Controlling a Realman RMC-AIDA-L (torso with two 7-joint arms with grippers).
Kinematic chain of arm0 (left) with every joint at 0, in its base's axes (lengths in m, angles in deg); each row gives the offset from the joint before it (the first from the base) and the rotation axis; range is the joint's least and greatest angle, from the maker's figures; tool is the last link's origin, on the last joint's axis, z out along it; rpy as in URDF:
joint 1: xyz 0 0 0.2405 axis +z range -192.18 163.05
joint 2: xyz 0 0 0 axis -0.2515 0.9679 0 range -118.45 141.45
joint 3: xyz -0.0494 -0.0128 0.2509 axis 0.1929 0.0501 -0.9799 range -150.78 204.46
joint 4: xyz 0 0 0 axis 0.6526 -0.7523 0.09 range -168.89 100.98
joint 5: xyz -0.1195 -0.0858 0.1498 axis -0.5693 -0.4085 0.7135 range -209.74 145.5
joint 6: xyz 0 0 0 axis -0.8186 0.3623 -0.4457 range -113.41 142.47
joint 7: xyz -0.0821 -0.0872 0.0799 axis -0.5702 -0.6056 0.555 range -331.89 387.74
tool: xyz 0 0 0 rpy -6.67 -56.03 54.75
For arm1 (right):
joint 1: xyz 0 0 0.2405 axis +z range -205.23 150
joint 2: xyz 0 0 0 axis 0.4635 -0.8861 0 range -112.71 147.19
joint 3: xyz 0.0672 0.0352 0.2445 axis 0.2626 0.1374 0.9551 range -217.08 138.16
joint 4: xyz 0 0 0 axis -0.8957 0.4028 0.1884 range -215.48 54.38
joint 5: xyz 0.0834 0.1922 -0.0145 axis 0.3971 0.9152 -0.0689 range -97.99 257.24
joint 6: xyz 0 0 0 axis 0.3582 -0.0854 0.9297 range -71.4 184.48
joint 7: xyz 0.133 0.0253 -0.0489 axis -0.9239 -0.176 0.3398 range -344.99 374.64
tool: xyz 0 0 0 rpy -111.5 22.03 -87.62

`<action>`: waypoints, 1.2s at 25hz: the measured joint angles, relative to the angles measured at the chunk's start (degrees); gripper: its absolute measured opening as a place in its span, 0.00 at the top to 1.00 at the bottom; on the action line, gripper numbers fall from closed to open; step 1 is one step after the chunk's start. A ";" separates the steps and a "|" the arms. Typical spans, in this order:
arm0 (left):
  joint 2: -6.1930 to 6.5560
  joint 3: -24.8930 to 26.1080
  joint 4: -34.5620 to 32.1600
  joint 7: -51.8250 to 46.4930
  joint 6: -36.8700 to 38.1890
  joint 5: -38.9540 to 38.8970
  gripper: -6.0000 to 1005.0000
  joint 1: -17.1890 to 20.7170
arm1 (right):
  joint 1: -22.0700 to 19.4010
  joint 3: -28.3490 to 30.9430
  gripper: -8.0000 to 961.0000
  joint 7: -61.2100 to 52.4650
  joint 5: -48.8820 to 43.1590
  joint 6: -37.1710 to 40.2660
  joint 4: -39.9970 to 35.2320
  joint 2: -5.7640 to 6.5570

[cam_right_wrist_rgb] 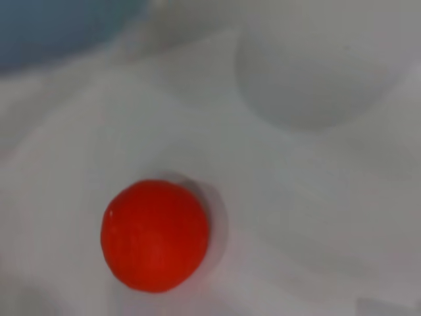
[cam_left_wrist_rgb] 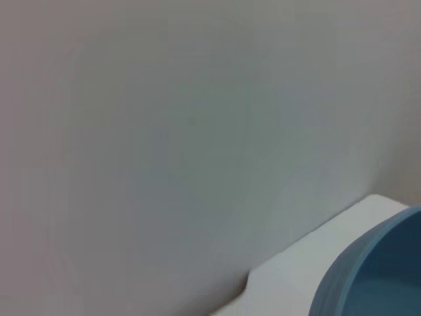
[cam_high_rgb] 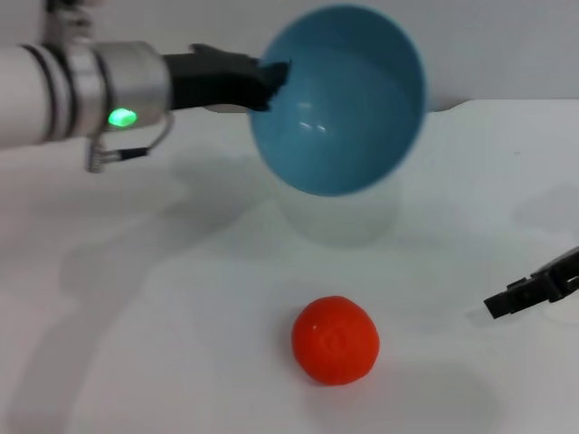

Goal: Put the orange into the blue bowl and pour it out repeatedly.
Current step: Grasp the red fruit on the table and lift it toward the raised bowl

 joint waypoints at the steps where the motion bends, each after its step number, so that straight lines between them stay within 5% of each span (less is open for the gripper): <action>1: 0.07 3.34 -0.14 -1.95 4.14 0.03 1.00 -0.26 | 0.00 -1.57 0.46 0.32 0.00 -0.59 -0.06 -0.01; 6: 0.51 21.28 1.68 -7.73 28.62 3.36 1.00 -3.60 | 0.07 -8.79 0.46 2.80 0.25 -5.24 -0.20 -0.24; 19: 0.22 23.09 1.56 -10.07 37.78 11.55 1.00 0.24 | 0.77 -25.92 0.46 7.78 13.73 -17.71 -1.49 -0.42; 24: 0.22 23.23 -1.36 -10.49 38.05 11.51 1.00 2.14 | 0.80 -30.58 0.45 14.97 23.31 -21.73 2.89 -0.50; 30: 0.25 23.29 -3.24 -10.91 38.09 11.53 1.00 2.42 | 2.32 -34.57 0.47 16.17 24.37 -24.23 7.28 -0.45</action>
